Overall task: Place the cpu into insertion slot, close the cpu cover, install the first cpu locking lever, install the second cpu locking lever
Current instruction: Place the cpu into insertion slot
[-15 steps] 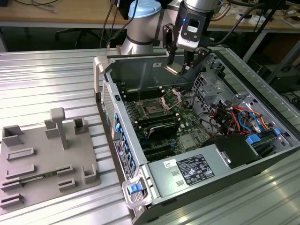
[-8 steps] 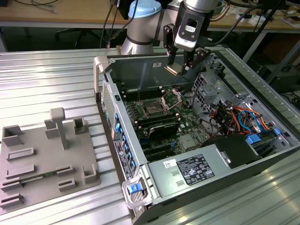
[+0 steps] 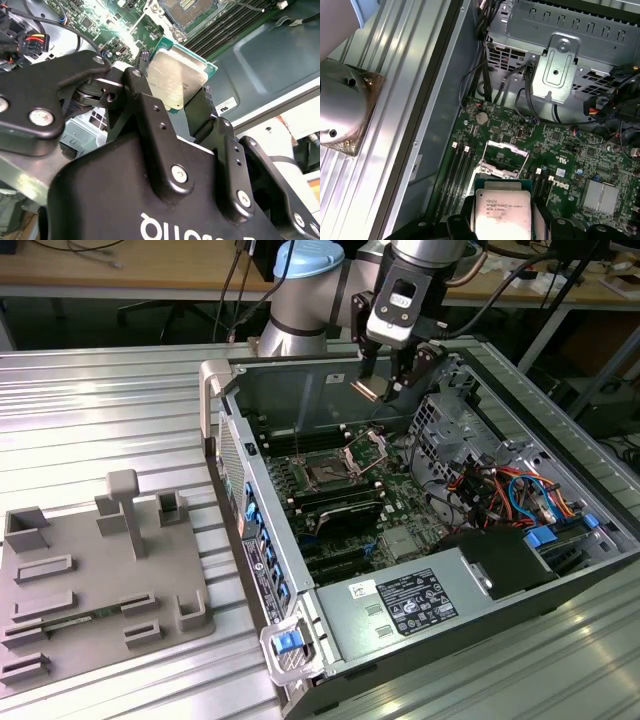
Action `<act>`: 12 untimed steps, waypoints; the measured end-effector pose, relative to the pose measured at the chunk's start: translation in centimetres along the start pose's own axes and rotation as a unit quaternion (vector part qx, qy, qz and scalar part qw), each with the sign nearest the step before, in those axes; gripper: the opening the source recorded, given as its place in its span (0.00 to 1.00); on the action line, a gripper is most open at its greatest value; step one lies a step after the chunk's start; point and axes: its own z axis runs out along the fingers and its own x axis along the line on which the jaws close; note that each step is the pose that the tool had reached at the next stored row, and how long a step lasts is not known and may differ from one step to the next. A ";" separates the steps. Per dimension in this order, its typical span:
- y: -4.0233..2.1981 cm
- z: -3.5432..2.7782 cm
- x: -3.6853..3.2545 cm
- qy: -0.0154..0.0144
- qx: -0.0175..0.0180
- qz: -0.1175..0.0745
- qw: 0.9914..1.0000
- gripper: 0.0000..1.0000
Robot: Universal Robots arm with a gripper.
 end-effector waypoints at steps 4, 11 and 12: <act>0.00 0.02 0.00 -0.002 0.000 0.020 1.000 0.55; 0.00 0.05 0.00 -0.004 -0.001 0.049 0.999 0.55; 0.00 0.05 0.00 -0.005 -0.001 0.052 0.999 0.55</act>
